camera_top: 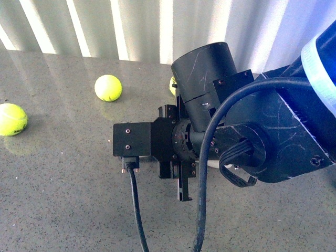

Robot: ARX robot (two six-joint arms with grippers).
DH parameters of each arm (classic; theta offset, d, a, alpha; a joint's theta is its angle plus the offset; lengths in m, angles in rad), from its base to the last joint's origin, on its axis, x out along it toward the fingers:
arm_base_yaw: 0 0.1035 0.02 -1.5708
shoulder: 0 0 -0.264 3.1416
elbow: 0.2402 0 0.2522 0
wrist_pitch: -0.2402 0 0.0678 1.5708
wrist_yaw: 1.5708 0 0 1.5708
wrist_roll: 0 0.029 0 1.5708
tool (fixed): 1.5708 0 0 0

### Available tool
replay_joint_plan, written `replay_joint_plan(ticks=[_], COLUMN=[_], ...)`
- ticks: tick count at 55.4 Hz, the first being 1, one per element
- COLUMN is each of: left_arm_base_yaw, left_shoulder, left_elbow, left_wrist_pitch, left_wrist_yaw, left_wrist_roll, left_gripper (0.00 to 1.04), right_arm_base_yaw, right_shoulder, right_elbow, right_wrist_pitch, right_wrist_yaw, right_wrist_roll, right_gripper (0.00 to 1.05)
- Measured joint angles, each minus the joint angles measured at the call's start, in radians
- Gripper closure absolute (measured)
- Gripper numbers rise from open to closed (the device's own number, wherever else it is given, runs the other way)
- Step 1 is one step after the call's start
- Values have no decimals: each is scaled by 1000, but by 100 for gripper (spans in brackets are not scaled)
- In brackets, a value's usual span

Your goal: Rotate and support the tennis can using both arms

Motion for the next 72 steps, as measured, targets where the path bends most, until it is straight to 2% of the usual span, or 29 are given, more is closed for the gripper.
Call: replay_joint_plan(ticks=[19, 23, 54, 65, 72], left_arm_base_yaw=[0, 0, 0, 0, 0], left_shoulder=[0, 0, 0, 0, 0], left_elbow=[0, 0, 0, 0, 0], left_wrist_pitch=[0, 0, 0, 0, 0], left_wrist_yaw=[0, 0, 0, 0, 0], left_wrist_roll=[0, 0, 0, 0, 0], left_gripper=[7, 7, 7, 7, 7], right_arm_base_yaw=[-8, -18, -101, -195, -311], right_shoulder=[-40, -84, -387, -554, -623], right_elbow=[-39, -63, -310, -447, -525], right_wrist_pitch=[-36, -41, -90, 5, 158], right_wrist_yaw=[12, 10, -52, -103, -35], right_wrist_roll=[54, 73, 177, 273, 374], right_gripper=[5, 8, 7, 7, 7])
